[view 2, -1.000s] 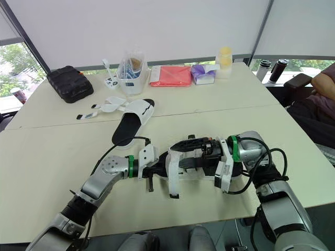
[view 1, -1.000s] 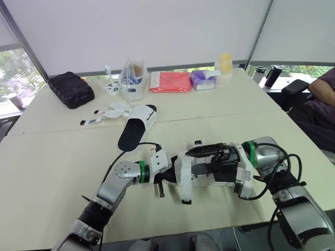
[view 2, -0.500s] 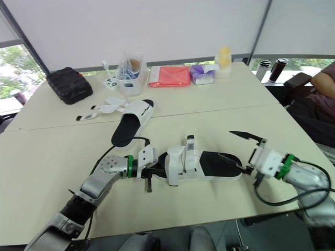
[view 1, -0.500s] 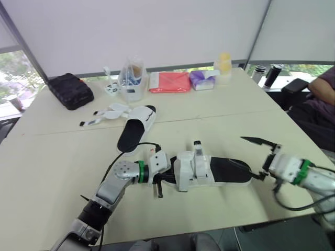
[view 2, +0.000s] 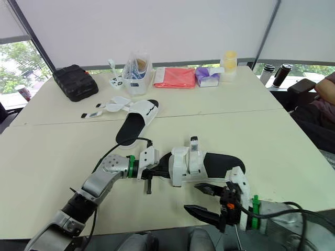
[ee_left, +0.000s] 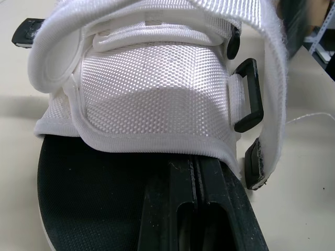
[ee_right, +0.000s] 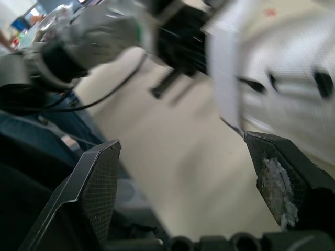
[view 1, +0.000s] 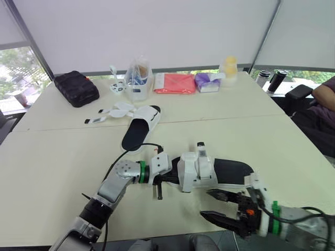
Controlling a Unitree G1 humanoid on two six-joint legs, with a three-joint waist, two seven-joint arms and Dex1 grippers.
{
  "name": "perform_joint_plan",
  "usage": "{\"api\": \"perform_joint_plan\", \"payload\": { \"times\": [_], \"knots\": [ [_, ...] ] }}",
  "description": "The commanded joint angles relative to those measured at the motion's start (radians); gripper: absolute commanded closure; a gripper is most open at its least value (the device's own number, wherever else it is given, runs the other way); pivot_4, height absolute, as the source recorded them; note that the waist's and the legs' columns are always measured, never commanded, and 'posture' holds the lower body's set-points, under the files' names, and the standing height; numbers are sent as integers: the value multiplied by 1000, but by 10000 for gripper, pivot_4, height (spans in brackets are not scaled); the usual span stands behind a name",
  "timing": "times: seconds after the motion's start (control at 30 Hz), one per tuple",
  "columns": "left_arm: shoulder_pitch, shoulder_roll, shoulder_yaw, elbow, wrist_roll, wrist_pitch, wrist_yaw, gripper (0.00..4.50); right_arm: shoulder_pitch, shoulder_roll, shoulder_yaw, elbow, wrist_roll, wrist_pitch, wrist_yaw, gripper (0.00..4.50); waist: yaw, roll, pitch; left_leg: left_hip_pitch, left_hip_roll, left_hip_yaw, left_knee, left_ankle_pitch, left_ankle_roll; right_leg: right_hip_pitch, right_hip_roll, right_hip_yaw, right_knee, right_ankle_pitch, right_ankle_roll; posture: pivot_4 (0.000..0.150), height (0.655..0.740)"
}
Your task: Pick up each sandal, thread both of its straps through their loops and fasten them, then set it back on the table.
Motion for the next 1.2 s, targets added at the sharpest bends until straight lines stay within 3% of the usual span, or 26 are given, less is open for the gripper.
{"api": "perform_joint_plan", "payload": {
  "times": [0.03,0.4,0.73,0.83,1.03,1.2],
  "knots": [
    [15,4,-42,38,38,18,-12,45000,-49,28,17,41,-44,20,20,4408,0,0,0,0,0,0,0,0,0,0,0,0,0,0,0,1500,7400],
    [24,-3,-30,35,34,28,12,45000,-154,137,91,128,-142,56,97,4408,13,1,0,0,0,0,0,0,0,0,0,0,0,0,0,1500,7400],
    [30,0,-27,30,33,32,19,45000,-227,232,87,131,-129,118,96,4408,19,1,0,0,0,0,0,0,0,-1,1,0,1,0,0,1500,7400],
    [30,-1,-28,29,34,34,21,45000,-227,256,79,134,-125,133,90,12264,19,1,0,0,0,0,0,0,0,-1,1,0,2,0,0,1500,7400],
    [26,-5,-31,34,34,34,22,45000,-237,291,33,141,-82,190,54,43701,20,1,0,0,0,0,0,0,0,-2,1,0,2,0,0,1500,7400],
    [22,-10,-31,42,33,33,23,45000,-238,279,22,132,-90,227,59,44556,20,1,0,0,0,0,0,0,0,-2,1,0,2,0,0,1500,7400]
  ]
}}
